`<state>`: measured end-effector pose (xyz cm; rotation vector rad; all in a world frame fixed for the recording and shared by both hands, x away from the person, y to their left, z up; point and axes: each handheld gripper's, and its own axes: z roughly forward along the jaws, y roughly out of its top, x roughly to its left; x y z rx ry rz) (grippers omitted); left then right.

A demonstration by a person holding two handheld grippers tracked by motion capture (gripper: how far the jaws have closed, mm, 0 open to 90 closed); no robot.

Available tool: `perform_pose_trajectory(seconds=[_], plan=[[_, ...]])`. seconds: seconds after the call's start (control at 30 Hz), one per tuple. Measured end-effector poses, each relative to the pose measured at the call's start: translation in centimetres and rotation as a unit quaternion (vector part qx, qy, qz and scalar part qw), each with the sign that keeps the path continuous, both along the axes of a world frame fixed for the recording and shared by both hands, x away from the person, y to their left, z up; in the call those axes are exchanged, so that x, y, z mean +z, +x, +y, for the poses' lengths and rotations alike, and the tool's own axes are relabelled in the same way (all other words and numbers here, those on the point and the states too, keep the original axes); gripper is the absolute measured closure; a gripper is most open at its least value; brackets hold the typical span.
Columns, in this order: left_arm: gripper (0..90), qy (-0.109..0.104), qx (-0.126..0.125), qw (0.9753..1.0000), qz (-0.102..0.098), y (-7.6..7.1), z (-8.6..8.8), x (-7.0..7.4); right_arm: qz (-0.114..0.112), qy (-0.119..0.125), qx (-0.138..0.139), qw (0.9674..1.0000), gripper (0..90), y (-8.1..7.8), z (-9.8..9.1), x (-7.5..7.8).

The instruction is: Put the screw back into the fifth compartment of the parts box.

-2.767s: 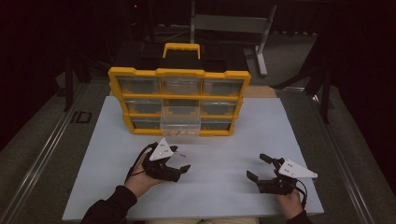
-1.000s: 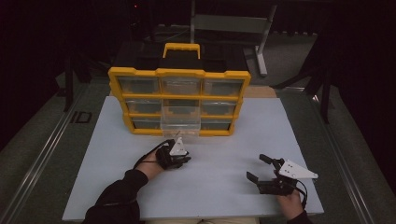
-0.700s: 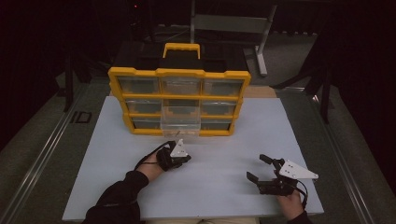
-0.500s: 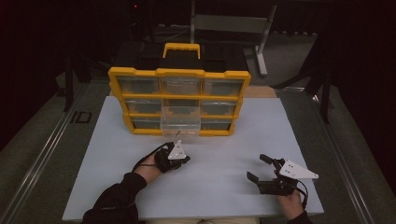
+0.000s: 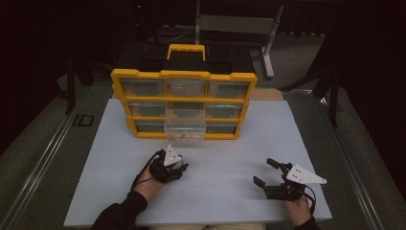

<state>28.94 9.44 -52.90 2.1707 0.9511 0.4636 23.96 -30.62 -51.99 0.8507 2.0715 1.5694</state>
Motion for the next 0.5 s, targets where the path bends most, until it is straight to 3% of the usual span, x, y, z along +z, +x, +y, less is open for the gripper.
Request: perform_pose_trajectory(seconds=[0.07, 0.13, 0.17, 0.27, 0.3, 0.37, 0.4, 0.5], plan=[[59.0, -0.019, 0.040, 0.9989, 0.013, -0.4, -0.2, -0.3, 0.000, 0.001, 0.000, 1.0000, 13.7, 0.0, 0.0, 0.0], [57.6, -0.047, 0.080, 0.9952, 0.031, -0.5, -0.3, -0.5, -0.001, 0.001, 0.001, 1.0000, 13.6, 0.0, 0.0, 0.0], [56.5, -0.047, 0.080, 0.9952, 0.031, -0.5, -0.3, -0.5, -0.001, 0.001, 0.001, 1.0000, 13.6, 0.0, 0.0, 0.0], [54.2, -0.061, 0.134, 0.9888, 0.024, -0.5, -0.7, -0.8, -0.001, 0.001, 0.002, 1.0000, 13.7, -0.1, 0.0, 0.1], [54.2, -0.061, 0.134, 0.9888, 0.024, -0.5, -0.7, -0.8, -0.001, 0.001, 0.002, 1.0000, 13.7, -0.1, 0.0, 0.1], [55.5, -0.063, 0.152, 0.9863, 0.014, -0.6, -1.0, -1.1, -0.003, 0.001, 0.002, 1.0000, 13.6, -0.1, 0.0, 0.1], [59.7, -0.053, 0.161, 0.9853, 0.015, -0.4, -1.4, -1.4, -0.004, 0.003, 0.001, 1.0000, 13.6, -0.1, -0.1, 0.1], [63.3, -0.052, 0.164, 0.9849, 0.012, -0.3, -1.6, -1.3, -0.004, 0.004, 0.002, 1.0000, 13.7, -0.1, -0.1, 0.1]])
